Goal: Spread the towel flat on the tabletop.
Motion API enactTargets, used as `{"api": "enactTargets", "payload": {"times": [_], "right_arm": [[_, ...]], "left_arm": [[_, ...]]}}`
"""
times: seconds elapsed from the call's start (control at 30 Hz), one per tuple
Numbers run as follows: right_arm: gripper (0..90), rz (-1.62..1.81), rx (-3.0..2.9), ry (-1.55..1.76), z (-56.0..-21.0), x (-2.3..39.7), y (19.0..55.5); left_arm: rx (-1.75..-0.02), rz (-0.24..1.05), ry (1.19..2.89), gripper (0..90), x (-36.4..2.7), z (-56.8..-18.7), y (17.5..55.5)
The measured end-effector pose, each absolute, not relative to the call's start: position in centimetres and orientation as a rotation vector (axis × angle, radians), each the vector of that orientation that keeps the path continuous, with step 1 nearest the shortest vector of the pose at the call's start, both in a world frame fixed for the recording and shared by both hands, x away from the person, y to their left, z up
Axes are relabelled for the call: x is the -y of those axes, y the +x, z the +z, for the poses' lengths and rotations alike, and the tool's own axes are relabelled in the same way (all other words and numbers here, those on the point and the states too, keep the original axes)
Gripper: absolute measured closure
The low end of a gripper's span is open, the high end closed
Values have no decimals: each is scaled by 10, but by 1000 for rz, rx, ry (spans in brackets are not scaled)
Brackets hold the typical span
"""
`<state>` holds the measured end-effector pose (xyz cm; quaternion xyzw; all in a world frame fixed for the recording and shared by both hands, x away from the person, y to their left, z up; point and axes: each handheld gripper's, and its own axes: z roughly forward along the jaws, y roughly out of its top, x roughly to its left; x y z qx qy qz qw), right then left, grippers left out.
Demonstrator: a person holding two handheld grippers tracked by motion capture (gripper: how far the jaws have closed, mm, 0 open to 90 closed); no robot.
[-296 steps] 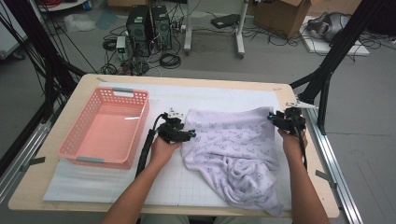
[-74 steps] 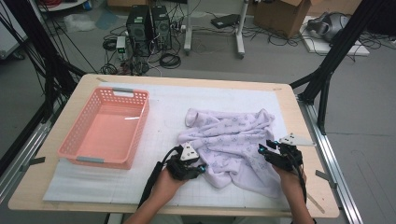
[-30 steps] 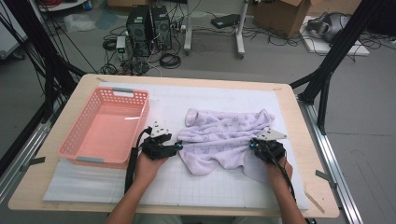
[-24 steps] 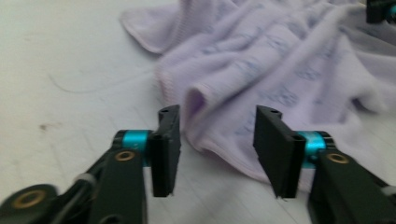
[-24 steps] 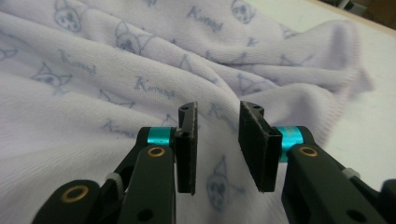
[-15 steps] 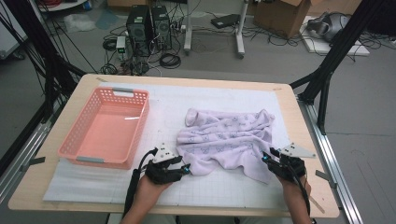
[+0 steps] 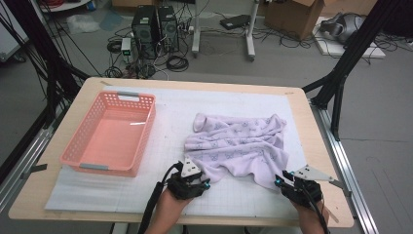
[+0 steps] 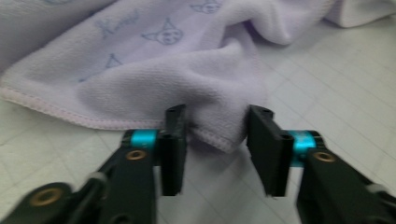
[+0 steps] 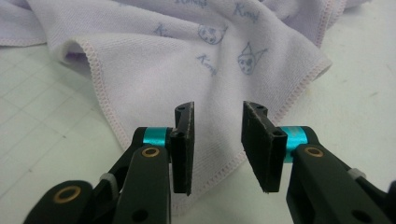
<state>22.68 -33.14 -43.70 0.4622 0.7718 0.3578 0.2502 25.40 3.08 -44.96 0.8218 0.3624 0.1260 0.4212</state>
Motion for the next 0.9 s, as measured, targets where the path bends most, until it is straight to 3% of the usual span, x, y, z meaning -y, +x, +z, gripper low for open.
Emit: {"api": "enactTargets", "payload": {"times": [0.07, 0.1, 0.43, 0.5, 0.53, 0.6, 0.9], "right_arm": [[642, 974, -2108, 1264, -438, 332, 227], [642, 975, -2115, 1266, -439, 332, 227], [643, 957, -2178, 1278, -447, 329, 233], [685, 960, -2180, 1281, -447, 328, 233], [825, 973, -2204, 1285, -446, 329, 232], [871, 954, -2237, 1263, -444, 329, 230], [880, 920, -2279, 1247, -431, 353, 203]], "left_arm": [[-916, 372, 2070, 829, -31, -449, 254], [-919, 362, 2066, 844, -33, -449, 255], [-952, 300, 2010, 851, -91, -438, 239], [-952, 289, 1997, 851, -102, -436, 235], [-955, 285, 1993, 851, -107, -436, 233], [-955, 270, 1981, 851, -114, -435, 229], [-880, 154, 1973, 847, -119, -437, 213]]}}
